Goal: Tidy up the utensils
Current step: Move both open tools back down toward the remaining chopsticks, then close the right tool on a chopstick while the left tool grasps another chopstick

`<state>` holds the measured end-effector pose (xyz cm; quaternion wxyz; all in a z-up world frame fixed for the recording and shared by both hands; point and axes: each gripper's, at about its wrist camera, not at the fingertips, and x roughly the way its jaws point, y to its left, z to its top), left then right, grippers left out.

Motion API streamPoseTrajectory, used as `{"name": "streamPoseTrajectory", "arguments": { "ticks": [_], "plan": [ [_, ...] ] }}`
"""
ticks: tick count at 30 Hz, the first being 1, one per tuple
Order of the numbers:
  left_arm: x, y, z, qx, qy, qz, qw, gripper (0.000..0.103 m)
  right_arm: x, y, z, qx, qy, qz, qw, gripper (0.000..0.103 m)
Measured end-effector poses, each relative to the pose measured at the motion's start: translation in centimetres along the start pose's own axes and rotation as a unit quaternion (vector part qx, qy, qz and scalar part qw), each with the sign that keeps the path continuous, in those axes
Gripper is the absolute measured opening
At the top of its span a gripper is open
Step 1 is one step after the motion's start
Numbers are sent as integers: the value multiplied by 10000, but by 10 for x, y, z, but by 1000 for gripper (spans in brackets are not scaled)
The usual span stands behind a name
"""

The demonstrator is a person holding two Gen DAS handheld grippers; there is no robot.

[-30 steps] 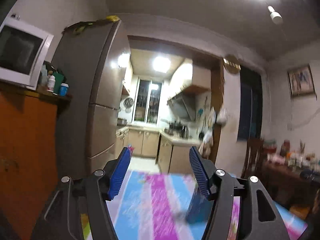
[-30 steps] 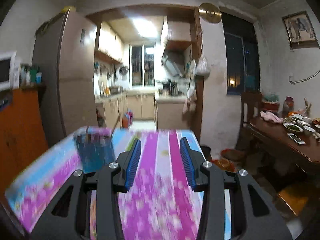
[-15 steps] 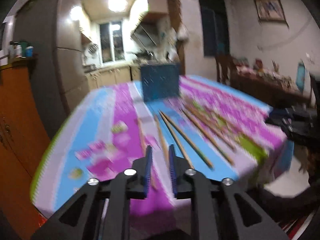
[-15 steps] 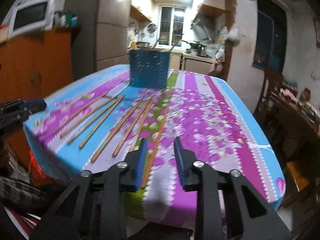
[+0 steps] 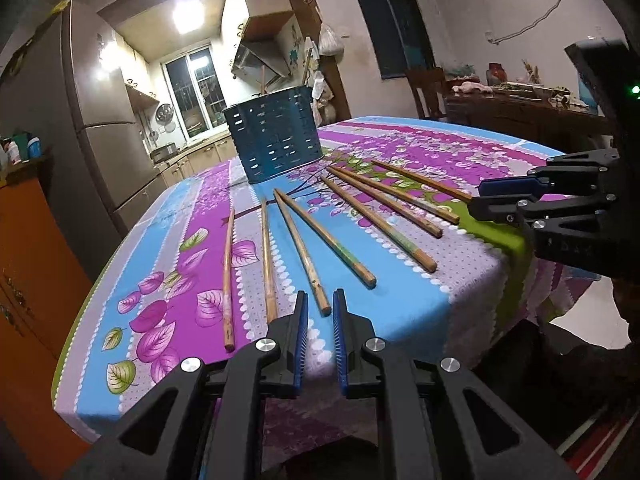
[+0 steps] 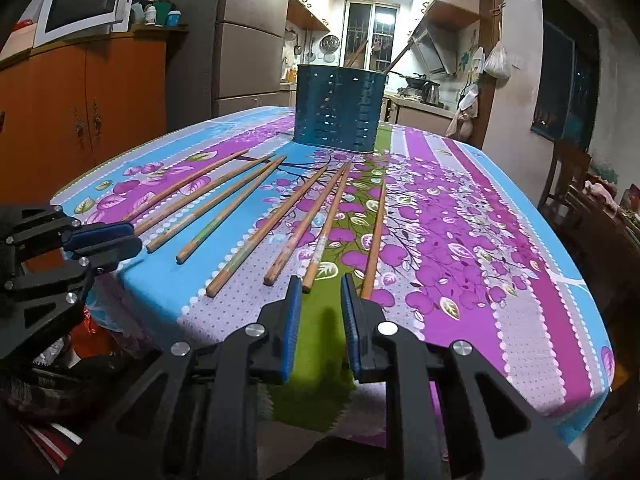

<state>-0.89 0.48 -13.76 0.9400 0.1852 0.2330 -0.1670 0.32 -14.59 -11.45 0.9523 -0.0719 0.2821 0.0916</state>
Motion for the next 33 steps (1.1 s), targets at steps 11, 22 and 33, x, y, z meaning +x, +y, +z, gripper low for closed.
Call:
{"name": "streamPoseTrajectory", "arguments": {
  "ticks": [11,22,33],
  "plan": [
    [16,2,2,-110,30,44,9999,18,20,-2,5,119,169,166,9996,19],
    [20,14,-1,-651,-92,-235,9976,16,31,-7,7,645,137,158,9977,17],
    [24,17,3,-838,-132,-217,9962,9,29,-16,4,1412,9,210,9898,5]
  ]
}}
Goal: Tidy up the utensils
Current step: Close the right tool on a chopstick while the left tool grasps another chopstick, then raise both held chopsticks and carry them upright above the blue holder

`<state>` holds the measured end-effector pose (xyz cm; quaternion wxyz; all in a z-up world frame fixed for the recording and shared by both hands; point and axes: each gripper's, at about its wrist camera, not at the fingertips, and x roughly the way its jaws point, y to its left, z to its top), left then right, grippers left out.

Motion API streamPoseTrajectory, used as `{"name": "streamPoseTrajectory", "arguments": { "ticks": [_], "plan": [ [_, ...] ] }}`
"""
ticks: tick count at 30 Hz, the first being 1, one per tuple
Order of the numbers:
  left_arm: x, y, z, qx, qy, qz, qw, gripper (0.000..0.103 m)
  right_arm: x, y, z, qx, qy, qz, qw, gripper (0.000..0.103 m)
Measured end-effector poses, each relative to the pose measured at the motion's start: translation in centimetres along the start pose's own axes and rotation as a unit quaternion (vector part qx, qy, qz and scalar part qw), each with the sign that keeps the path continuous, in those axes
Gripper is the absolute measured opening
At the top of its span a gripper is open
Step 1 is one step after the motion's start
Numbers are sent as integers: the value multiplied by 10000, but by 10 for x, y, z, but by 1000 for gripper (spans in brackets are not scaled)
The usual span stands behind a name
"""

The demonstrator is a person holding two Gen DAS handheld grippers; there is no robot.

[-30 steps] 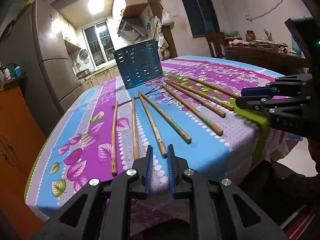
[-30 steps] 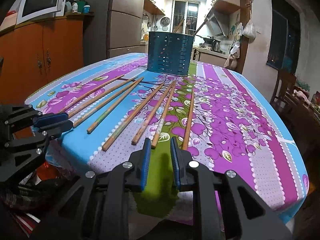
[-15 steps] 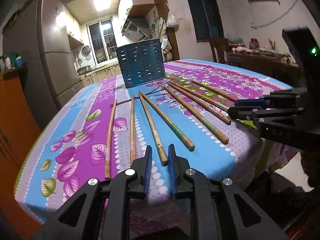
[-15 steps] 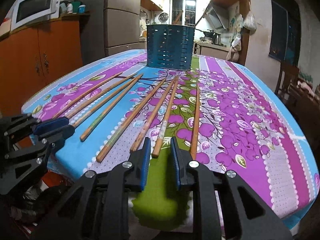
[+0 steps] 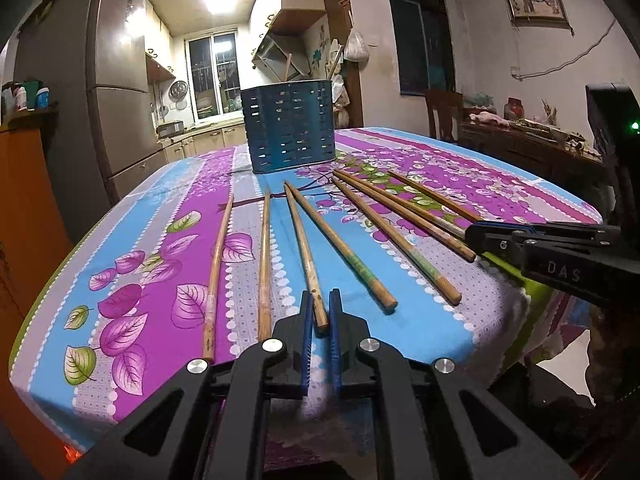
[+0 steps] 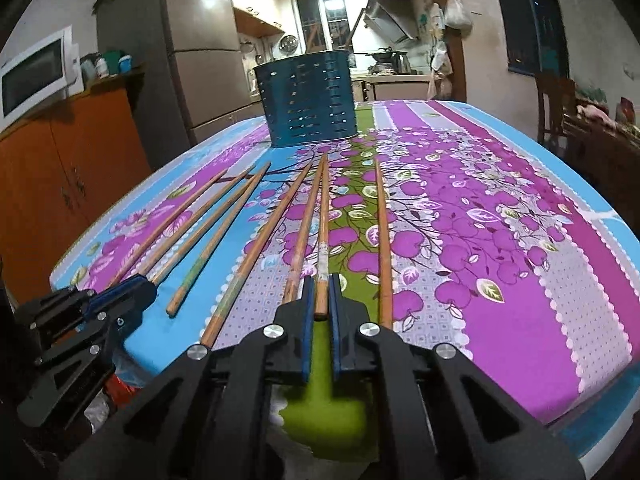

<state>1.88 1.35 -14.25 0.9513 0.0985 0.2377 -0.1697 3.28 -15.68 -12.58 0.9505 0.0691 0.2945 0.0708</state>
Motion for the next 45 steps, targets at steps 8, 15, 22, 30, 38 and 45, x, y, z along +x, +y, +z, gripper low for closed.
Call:
{"name": "streamPoseTrajectory", "arguments": {
  "ticks": [8,15,22,30,38,45],
  "plan": [
    [-10,1,7,21,-210,107,9997,8,-18,-2,7,19,-377,-47,9993,5],
    [-22,0,12,52,-354,202,9992,8,-42,1,16,-139,-782,-139,9967,5],
    [-40,6,25,-7,-641,320,9974,8,-64,1,30,-250,-1144,-177,9930,5],
    [-70,8,53,46,-1160,446,9922,8,-81,-5,51,-227,-1461,-147,9889,5],
    [-93,17,91,-96,-1533,76,9881,8,-97,-4,75,-244,-1673,98,9856,5],
    [-102,27,116,-126,-1660,-144,9859,7,-107,0,91,-363,-1873,109,9816,5]
  ]
}}
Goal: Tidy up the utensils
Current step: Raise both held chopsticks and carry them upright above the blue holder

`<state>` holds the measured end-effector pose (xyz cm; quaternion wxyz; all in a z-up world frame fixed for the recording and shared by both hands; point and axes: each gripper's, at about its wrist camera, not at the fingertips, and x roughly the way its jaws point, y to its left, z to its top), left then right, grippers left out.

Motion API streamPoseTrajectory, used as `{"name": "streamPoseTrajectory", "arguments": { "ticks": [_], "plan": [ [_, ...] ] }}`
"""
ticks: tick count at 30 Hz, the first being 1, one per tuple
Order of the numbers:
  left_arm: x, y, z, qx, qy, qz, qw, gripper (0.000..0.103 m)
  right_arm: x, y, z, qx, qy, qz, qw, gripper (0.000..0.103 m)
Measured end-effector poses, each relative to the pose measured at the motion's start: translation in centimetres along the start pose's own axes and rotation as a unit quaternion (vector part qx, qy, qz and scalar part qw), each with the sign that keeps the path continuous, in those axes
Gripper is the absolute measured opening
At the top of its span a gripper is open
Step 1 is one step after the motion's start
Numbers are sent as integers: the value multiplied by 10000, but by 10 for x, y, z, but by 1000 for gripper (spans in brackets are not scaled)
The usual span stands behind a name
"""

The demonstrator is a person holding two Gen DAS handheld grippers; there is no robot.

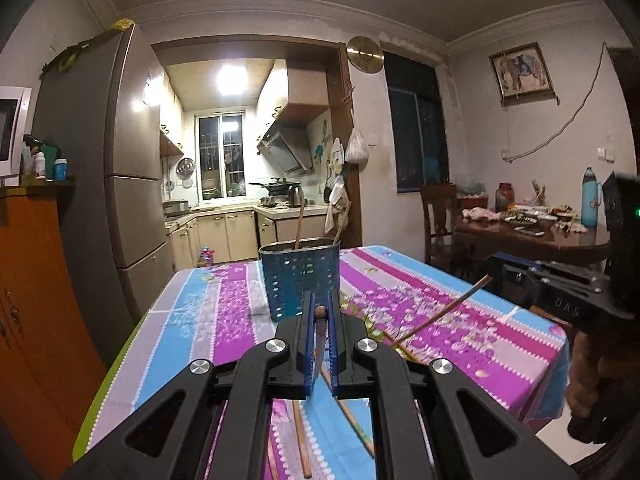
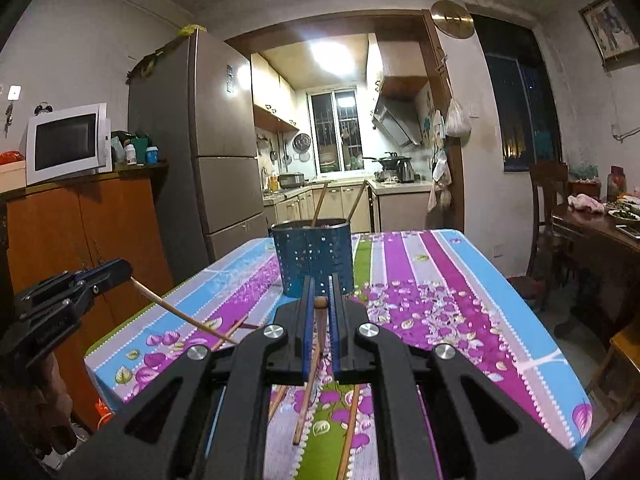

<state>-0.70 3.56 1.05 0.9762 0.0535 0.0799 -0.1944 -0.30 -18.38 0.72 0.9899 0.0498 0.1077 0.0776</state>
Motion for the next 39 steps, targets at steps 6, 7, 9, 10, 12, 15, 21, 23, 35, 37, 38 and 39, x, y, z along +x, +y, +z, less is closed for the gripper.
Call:
{"name": "streamPoseTrajectory", "arguments": {
  "ticks": [6,7,9,10,12,15,21,23,35,37,38,39],
  "plan": [
    [-2,1,20,-3,-140,-128,9998,7,-3,-3,14,18,-141,86,9999,5],
    [-3,0,24,12,-183,-148,9997,7,-4,-3,17,1,-172,90,9998,5],
    [-3,-1,29,49,-247,-157,9996,7,-6,-3,21,-33,-243,111,9996,5],
    [-2,-2,32,74,-272,-159,9995,7,-7,-3,23,-44,-266,121,9996,5],
    [-1,-3,35,94,-309,-171,9993,7,-7,-2,26,-31,-292,162,9994,5],
    [3,-3,37,18,-290,-233,9993,7,-6,-3,31,0,-322,211,9993,5],
    [7,4,43,-97,-261,-356,9990,7,-7,-2,39,6,-362,231,9991,5],
    [8,8,45,-116,-260,-392,9988,7,-7,-2,39,16,-361,240,9991,5],
    [34,21,50,-253,-53,-561,9981,7,7,-3,64,-39,-302,310,9991,5],
    [38,21,52,-240,-3,-537,9983,7,12,-3,68,-32,-266,325,9991,5],
    [39,21,52,-239,15,-530,9983,7,14,-3,70,-40,-255,330,9991,5],
    [42,22,53,-230,58,-494,9985,7,15,-3,71,-59,-249,336,9991,5]
  ]
}}
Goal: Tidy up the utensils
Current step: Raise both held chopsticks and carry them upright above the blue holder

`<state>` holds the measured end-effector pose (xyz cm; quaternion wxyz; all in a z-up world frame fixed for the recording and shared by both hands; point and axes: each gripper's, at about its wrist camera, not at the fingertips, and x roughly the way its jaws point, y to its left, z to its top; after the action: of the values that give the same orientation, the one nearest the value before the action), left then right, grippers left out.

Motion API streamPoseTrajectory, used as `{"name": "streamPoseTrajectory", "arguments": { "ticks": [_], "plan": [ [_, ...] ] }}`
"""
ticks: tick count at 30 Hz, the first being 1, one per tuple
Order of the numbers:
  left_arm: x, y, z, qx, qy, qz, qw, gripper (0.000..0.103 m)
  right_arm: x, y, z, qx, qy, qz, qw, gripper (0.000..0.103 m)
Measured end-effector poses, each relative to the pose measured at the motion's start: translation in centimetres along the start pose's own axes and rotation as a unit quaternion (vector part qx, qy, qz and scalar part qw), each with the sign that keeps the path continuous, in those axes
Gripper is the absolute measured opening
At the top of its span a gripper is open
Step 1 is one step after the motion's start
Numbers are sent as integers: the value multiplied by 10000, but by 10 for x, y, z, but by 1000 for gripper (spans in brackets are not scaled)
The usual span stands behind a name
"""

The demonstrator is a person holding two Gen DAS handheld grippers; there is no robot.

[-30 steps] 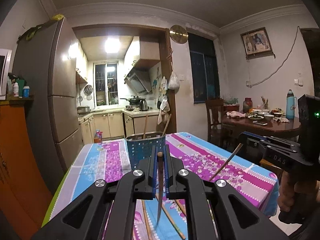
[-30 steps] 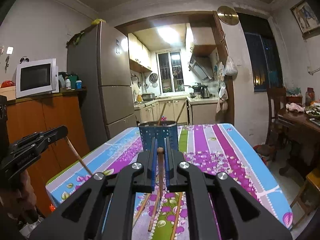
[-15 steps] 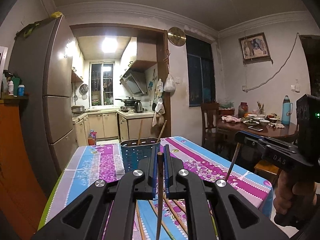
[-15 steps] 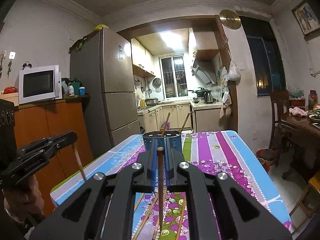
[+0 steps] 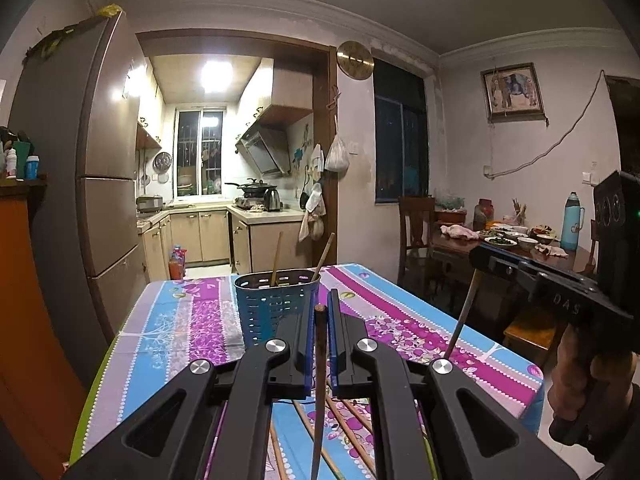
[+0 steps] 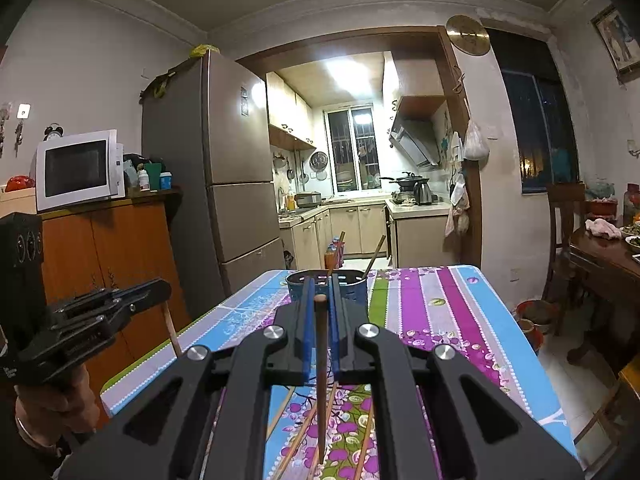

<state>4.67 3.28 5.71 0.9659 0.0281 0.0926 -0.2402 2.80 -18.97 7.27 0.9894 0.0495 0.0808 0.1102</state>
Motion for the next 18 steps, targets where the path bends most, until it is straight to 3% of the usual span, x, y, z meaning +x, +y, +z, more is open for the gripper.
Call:
{"name": "streamPoseTrajectory", "arguments": {
  "ticks": [18],
  "plan": [
    [59,10,22,128,454,763,9960,7,51,15,31,-506,251,134,9983,5]
  ]
}}
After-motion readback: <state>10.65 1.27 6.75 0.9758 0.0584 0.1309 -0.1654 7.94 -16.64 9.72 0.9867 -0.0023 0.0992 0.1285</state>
